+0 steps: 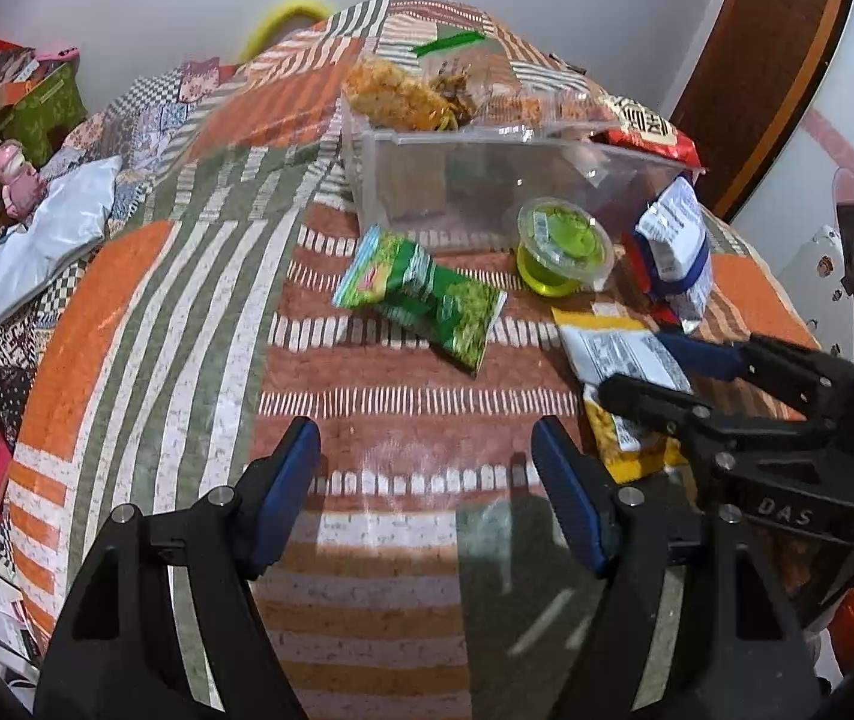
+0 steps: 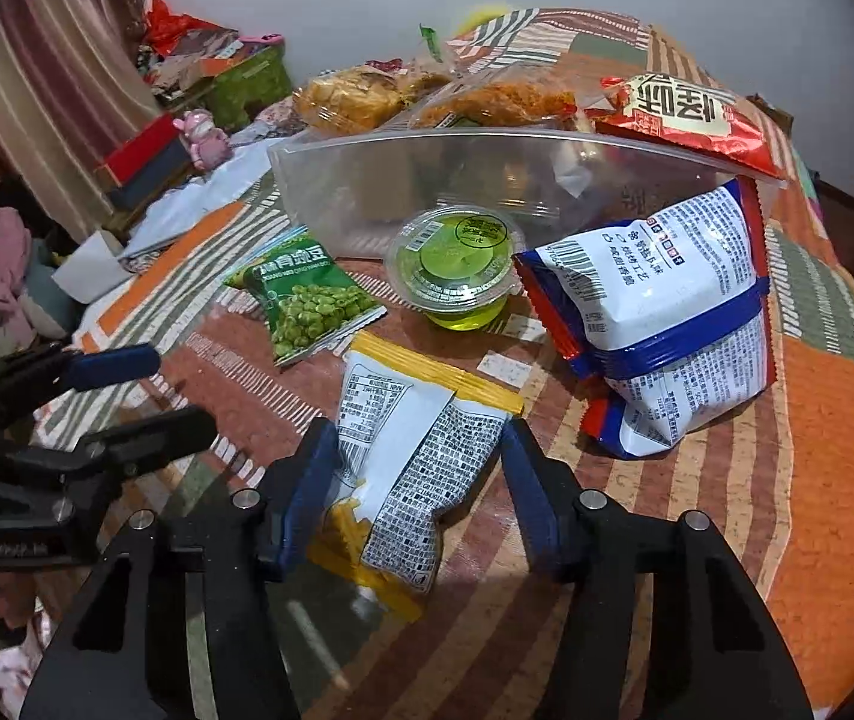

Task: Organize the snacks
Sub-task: 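Grasp the yellow-edged snack bag with the right gripper while the left grasps the green pea bag, then drop the yellow-edged bag into the box with the right gripper while the left drops the pea bag, then grasp the blue-white snack bag with the right gripper while the left grasps the green jelly cup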

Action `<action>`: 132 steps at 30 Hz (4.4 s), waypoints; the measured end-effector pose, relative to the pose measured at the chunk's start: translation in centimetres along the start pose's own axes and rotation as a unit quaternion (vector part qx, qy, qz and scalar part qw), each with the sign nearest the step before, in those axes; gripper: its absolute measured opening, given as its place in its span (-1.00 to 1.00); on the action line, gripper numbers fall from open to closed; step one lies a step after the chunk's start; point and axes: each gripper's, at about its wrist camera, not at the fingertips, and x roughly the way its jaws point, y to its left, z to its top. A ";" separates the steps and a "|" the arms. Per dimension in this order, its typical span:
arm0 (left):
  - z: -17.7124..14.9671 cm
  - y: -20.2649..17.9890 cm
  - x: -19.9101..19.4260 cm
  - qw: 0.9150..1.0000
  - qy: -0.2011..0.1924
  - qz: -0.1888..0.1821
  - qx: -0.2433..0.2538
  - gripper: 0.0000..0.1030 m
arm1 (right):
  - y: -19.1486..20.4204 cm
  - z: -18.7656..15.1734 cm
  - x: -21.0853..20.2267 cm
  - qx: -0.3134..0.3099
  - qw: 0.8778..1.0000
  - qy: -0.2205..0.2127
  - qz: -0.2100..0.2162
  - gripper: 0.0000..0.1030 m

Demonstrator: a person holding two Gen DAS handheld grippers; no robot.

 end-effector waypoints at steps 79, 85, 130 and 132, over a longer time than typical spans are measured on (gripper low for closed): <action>14.2 -2.7 1.9 0.996 -0.074 -0.031 0.041 0.03 | -5.1 11.1 -4.6 -0.035 0.988 -0.132 -0.076 0.48; 12.7 -2.0 0.1 0.996 -0.078 -0.029 0.035 0.13 | -5.9 8.8 -5.9 -0.030 0.985 -0.138 -0.098 0.64; 8.8 -7.0 7.7 0.996 0.025 -0.066 0.057 0.28 | -8.0 3.2 0.5 -0.035 0.999 0.015 -0.032 0.58; 8.9 -7.2 8.0 0.996 0.024 -0.067 0.059 0.27 | -7.9 3.0 0.3 -0.034 0.999 0.013 -0.034 0.54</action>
